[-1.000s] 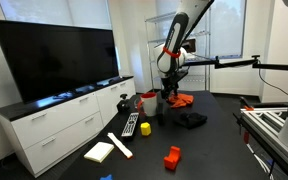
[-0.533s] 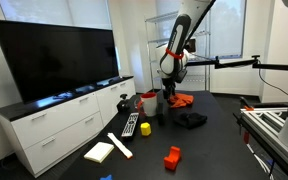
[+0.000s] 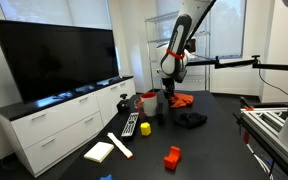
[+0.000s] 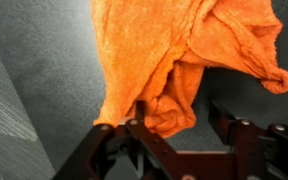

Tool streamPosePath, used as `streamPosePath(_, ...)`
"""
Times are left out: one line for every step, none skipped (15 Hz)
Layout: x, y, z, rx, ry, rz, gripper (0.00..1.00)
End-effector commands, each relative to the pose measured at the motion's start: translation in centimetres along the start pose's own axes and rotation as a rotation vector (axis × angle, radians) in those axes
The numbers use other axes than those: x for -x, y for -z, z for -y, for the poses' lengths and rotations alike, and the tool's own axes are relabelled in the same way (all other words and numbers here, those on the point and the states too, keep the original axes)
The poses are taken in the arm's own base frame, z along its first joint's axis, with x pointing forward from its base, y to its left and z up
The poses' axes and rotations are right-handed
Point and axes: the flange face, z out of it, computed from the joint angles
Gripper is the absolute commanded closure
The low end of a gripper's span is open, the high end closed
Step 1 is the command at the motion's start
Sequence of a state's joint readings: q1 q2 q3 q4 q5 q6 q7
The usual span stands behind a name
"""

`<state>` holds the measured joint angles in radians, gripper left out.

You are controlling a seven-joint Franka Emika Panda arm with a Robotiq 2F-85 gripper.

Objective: Use the orange towel to wipe the table

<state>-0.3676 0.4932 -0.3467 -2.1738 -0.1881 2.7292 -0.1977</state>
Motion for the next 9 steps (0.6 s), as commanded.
streamPosePath(-0.1, 0.8, -0.7, 0.025, 0.009, -0.013, 0.63)
streamPosePath(-0.1, 0.8, -0.7, 0.026, 0.008, -0.012, 0.71)
streamPosePath(-0.1, 0.8, -0.7, 0.026, 0.005, -0.013, 0.78)
streamPosePath(-0.1, 0.8, -0.6, 0.023, 0.001, -0.011, 0.87)
streamPosePath(-0.2, 0.8, -0.4, 0.016, -0.010, -0.009, 0.93)
streamPosePath(-0.2, 0.9, -0.2, 0.006, -0.024, -0.012, 0.99)
streamPosePath(-0.2, 0.9, 0.2, -0.006, -0.034, -0.015, 1.00)
streamPosePath(-0.3, 0.9, 0.7, -0.007, -0.037, -0.015, 1.00)
streamPosePath(-0.3, 0.8, 1.3, -0.005, -0.031, -0.016, 1.00)
